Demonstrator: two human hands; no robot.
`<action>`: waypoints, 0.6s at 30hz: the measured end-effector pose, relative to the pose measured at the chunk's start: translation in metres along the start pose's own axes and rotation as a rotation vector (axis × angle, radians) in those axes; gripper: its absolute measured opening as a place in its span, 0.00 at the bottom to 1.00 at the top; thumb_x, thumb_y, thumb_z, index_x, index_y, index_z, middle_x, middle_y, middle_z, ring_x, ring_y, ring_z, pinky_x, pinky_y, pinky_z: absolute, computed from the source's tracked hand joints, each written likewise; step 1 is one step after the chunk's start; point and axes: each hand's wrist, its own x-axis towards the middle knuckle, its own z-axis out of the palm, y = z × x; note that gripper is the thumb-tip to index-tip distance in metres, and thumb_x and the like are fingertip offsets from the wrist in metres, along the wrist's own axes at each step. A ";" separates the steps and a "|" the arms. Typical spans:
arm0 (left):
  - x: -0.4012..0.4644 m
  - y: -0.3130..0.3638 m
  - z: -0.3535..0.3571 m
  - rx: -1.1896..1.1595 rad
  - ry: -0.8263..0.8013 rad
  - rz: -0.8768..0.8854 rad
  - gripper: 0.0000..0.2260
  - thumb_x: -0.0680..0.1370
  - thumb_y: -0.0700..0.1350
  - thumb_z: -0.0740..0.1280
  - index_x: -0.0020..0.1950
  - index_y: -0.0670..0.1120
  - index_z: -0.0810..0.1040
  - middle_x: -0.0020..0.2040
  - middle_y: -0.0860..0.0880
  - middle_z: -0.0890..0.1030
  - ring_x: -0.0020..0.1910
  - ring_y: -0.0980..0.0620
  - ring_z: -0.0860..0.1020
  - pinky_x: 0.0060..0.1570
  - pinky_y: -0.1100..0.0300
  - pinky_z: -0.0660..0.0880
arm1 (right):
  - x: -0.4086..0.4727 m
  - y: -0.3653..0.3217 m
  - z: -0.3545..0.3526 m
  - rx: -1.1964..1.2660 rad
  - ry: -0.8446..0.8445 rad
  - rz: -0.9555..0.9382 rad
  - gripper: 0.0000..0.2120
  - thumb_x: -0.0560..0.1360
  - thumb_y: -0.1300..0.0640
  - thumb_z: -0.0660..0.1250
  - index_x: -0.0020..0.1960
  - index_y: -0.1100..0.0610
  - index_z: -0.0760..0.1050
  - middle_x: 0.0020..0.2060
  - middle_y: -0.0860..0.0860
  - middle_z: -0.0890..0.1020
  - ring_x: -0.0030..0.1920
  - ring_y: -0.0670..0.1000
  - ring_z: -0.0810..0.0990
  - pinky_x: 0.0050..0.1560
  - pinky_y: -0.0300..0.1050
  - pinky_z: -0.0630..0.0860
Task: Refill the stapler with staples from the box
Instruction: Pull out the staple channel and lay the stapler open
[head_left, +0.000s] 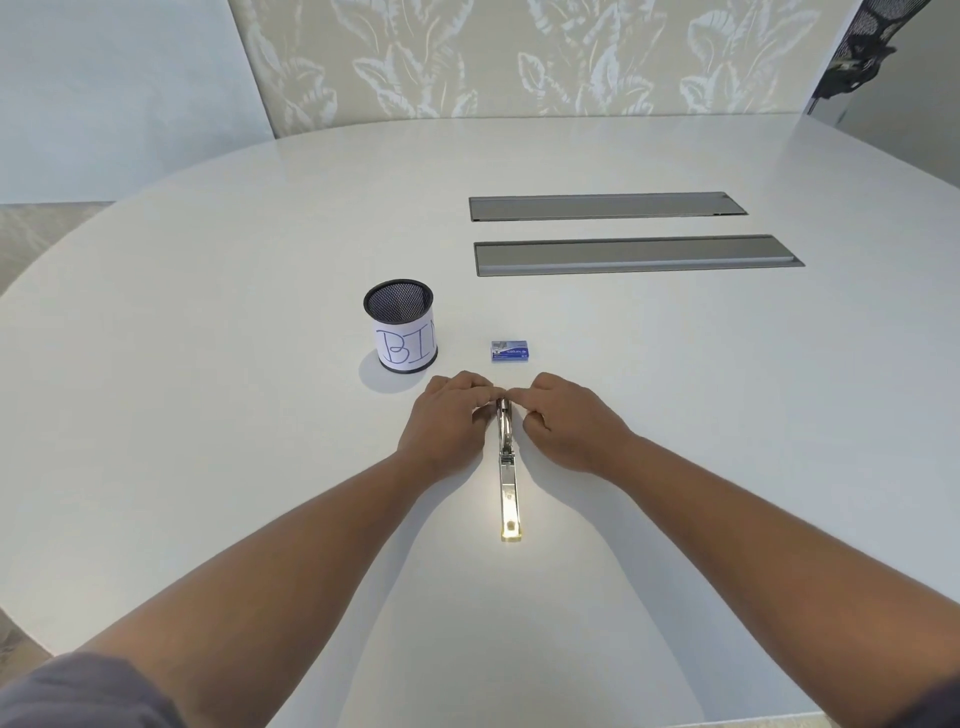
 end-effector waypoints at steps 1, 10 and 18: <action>0.000 0.000 0.000 0.002 0.000 0.001 0.14 0.81 0.44 0.64 0.63 0.57 0.81 0.59 0.58 0.79 0.57 0.49 0.71 0.59 0.59 0.68 | 0.001 0.001 0.000 -0.024 0.001 -0.019 0.23 0.78 0.60 0.56 0.70 0.48 0.75 0.46 0.52 0.75 0.46 0.54 0.76 0.48 0.51 0.74; 0.000 -0.001 0.001 -0.003 0.006 -0.009 0.13 0.81 0.45 0.65 0.63 0.56 0.81 0.59 0.59 0.79 0.57 0.49 0.72 0.61 0.57 0.69 | 0.004 0.008 0.003 -0.308 0.066 -0.235 0.21 0.76 0.56 0.52 0.60 0.54 0.81 0.37 0.52 0.73 0.34 0.54 0.67 0.30 0.46 0.67; 0.000 -0.001 0.002 0.014 0.011 -0.003 0.13 0.81 0.46 0.64 0.63 0.58 0.81 0.58 0.60 0.79 0.56 0.49 0.71 0.59 0.58 0.69 | 0.007 0.003 -0.004 -0.423 0.071 -0.418 0.05 0.72 0.61 0.65 0.40 0.57 0.79 0.34 0.51 0.77 0.34 0.55 0.76 0.23 0.45 0.70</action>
